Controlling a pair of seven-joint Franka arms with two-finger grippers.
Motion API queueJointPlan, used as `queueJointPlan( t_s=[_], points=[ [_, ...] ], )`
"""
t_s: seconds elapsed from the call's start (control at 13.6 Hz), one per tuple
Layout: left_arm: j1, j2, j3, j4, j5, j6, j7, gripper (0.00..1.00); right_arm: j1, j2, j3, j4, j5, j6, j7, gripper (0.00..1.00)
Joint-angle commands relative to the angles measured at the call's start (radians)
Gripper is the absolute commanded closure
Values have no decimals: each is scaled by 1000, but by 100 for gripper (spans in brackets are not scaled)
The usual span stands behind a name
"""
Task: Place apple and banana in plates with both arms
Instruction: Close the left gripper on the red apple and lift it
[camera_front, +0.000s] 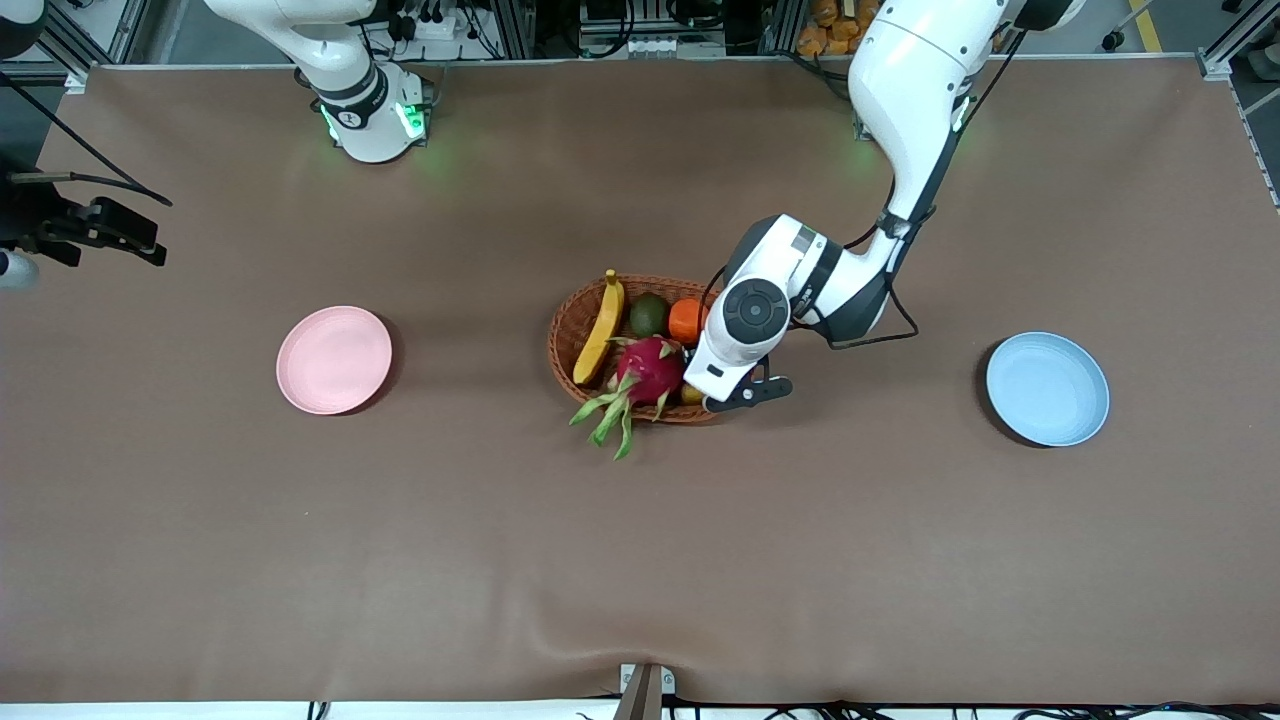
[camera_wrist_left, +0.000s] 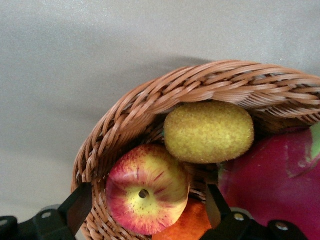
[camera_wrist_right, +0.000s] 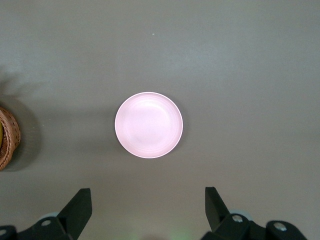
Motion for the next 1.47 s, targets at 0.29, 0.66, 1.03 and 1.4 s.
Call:
queueJointPlan(
  t_s=[0.29, 0.66, 1.03, 1.4],
  points=[
    [-13, 24, 0, -2, -14, 45, -18, 6, -15, 10, 7, 26, -8, -17, -12, 0],
    [-4, -2, 0, 0, -16, 22, -18, 78, -17, 10, 7, 26, -8, -17, -12, 0],
    [28, -120, 5, 58, -14, -184, -16, 77, -8, 10, 9, 27, -7, -17, -10, 0],
    [129, -247, 14, 63, 9, -261, 105, 76, 90, 59, 13, 35, -5, -37, -10, 0]
  ],
)
